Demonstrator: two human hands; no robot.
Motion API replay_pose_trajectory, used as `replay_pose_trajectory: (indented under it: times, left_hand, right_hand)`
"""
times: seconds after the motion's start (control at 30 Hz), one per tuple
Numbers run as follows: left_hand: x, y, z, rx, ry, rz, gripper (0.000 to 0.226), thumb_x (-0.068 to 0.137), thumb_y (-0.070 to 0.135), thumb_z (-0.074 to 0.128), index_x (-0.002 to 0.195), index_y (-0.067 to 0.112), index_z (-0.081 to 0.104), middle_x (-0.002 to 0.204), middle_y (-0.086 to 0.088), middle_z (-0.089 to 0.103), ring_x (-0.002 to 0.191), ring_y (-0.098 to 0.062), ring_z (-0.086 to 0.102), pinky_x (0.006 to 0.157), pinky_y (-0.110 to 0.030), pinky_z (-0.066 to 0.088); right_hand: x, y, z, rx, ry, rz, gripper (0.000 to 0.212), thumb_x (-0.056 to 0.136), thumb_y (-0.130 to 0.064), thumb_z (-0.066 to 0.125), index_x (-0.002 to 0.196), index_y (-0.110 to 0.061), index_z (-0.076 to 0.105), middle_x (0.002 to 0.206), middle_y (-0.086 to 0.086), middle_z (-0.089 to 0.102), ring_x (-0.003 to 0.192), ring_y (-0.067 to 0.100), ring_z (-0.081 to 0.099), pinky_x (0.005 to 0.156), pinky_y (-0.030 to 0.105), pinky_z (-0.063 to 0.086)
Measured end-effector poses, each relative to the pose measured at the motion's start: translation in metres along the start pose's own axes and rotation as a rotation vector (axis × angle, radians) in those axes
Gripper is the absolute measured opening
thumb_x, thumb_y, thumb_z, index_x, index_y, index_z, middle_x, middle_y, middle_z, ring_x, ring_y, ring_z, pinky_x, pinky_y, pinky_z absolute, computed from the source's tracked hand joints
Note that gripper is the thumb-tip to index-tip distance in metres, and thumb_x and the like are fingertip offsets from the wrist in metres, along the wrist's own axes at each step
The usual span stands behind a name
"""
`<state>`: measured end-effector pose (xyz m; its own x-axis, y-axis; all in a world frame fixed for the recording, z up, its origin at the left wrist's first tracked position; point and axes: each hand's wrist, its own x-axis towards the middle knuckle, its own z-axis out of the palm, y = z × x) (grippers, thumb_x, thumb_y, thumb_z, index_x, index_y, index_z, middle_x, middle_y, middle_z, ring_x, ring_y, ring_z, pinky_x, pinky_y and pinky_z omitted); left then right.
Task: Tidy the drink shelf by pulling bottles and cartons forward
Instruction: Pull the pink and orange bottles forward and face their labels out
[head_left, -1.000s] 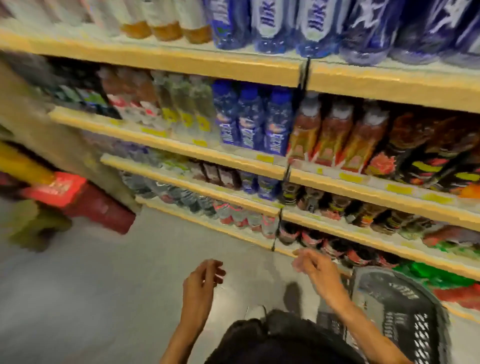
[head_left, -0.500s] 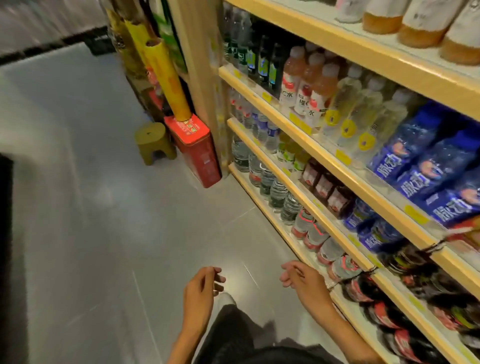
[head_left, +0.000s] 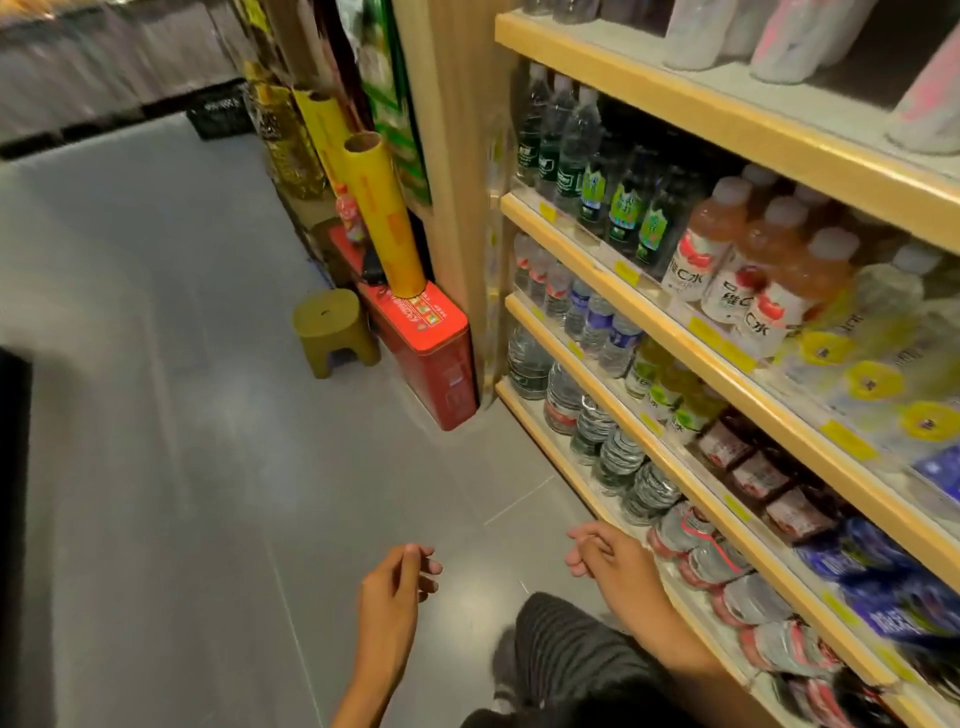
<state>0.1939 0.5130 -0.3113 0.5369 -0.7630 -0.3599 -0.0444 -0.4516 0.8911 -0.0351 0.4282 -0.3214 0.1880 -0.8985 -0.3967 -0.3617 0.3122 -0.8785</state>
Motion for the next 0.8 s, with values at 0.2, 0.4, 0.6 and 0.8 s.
replay_pose_trajectory:
  times: [0.2, 0.4, 0.6, 0.8]
  left_hand:
    - [0.102, 0.02, 0.015, 0.093, -0.16, -0.02, 0.027, 0.1, 0.011, 0.047, 0.083, 0.012, 0.068, 0.07, -0.003, 0.071, 0.056, -0.007, 0.062, 0.057, -0.019, 0.049]
    - [0.206, 0.076, 0.038, 0.206, -0.287, 0.03, 0.025, 0.099, 0.01, 0.048, 0.082, 0.012, 0.067, 0.069, 0.001, 0.07, 0.055, -0.006, 0.062, 0.059, -0.018, 0.049]
    - [0.293, 0.145, 0.069, 0.192, -0.415, 0.089, 0.027, 0.099, 0.007, 0.048, 0.079, 0.011, 0.066, 0.072, -0.005, 0.069, 0.058, -0.013, 0.059, 0.059, -0.02, 0.049]
    - [0.362, 0.184, 0.115, 0.297, -0.714, 0.191, 0.036, 0.098, -0.001, 0.047, 0.068, 0.012, 0.063, 0.062, -0.011, 0.064, 0.055, -0.019, 0.054, 0.061, -0.03, 0.046]
  right_hand:
    - [0.086, -0.027, 0.01, -0.163, -0.15, 0.122, 0.018, 0.091, -0.001, 0.052, 0.083, -0.013, 0.064, 0.066, 0.002, 0.065, 0.06, 0.012, 0.058, 0.068, 0.02, 0.048]
    - [0.176, -0.073, 0.011, -0.174, -0.02, 0.112, 0.019, 0.086, -0.001, 0.054, 0.074, -0.011, 0.064, 0.055, -0.005, 0.059, 0.062, 0.016, 0.058, 0.069, 0.027, 0.044]
    - [0.227, -0.119, 0.006, -0.224, 0.186, 0.077, 0.021, 0.093, -0.011, 0.054, 0.081, -0.013, 0.071, 0.067, -0.003, 0.068, 0.061, 0.002, 0.062, 0.065, 0.017, 0.051]
    - [0.249, -0.14, 0.013, -0.066, 0.461, 0.188, 0.015, 0.092, -0.011, 0.058, 0.084, -0.015, 0.07, 0.073, 0.001, 0.072, 0.068, 0.009, 0.067, 0.074, 0.024, 0.051]
